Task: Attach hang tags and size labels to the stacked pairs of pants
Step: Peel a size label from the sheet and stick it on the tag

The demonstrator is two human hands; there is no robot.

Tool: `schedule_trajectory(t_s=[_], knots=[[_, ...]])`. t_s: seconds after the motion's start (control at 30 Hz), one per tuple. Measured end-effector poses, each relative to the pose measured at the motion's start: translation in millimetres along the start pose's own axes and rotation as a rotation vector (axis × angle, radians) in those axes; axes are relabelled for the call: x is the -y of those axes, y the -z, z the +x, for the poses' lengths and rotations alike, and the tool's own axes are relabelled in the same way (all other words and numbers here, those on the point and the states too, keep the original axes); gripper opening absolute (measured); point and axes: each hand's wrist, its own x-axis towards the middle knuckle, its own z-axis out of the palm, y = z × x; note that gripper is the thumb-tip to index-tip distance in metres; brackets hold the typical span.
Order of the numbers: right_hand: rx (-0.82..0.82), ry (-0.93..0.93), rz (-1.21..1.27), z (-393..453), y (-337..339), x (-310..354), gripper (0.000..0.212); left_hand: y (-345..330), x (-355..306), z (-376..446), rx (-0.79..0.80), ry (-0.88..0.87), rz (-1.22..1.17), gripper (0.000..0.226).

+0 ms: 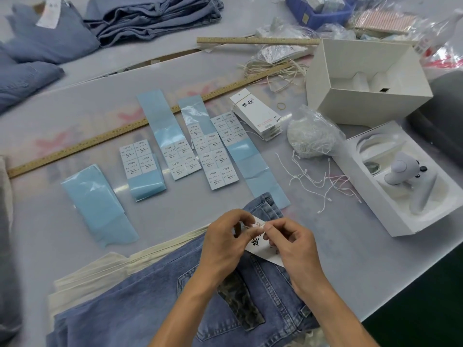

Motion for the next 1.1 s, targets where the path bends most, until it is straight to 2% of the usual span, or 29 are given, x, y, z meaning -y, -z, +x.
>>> schedule_trajectory(t_s=[0.17,0.4,0.47,0.6,0.7,0.83,0.9,0.97,1.03,1.1], knots=[[0.021,-0.043,-0.052,4.2,2.7,-2.9,0.018,-3.3,8.0,1.6,0.021,-0.061,0.030,0.022],[0.082,-0.041,-0.109,5.4,9.7,3.1,0.023,-2.5,8.6,2.6,0.050,-0.213,0.141,0.009],[0.040,0.007,-0.230,4.8,14.5,5.0,0.026,-4.9,9.4,-2.5,0.045,-0.206,0.189,0.007],[-0.202,0.206,-0.588,3.6,27.2,5.9,0.025,-6.6,13.7,-8.5,0.010,-0.133,0.142,0.007],[-0.098,0.156,-0.889,0.9,35.8,4.4,0.044,-5.6,11.7,-11.0,-0.029,-0.108,0.078,0.006],[-0.077,0.109,-0.999,-4.9,42.8,6.1,0.032,-1.5,13.1,-19.0,-0.049,-0.050,0.013,0.013],[-0.074,0.061,-0.953,-6.8,46.3,12.3,0.019,2.8,12.0,-26.0,-0.056,-0.014,-0.051,0.030],[-0.094,-0.037,-0.745,-8.7,50.8,19.0,0.016,7.9,7.6,-35.6,-0.090,0.014,-0.120,0.040],[-0.162,-0.147,-0.301,-17.5,48.8,26.6,0.019,13.8,4.2,-46.8,-0.116,0.072,-0.149,0.030],[-0.230,-0.241,0.024,-34.3,34.7,27.6,0.015,20.4,-0.8,-57.9,-0.034,0.204,-0.237,0.016]])
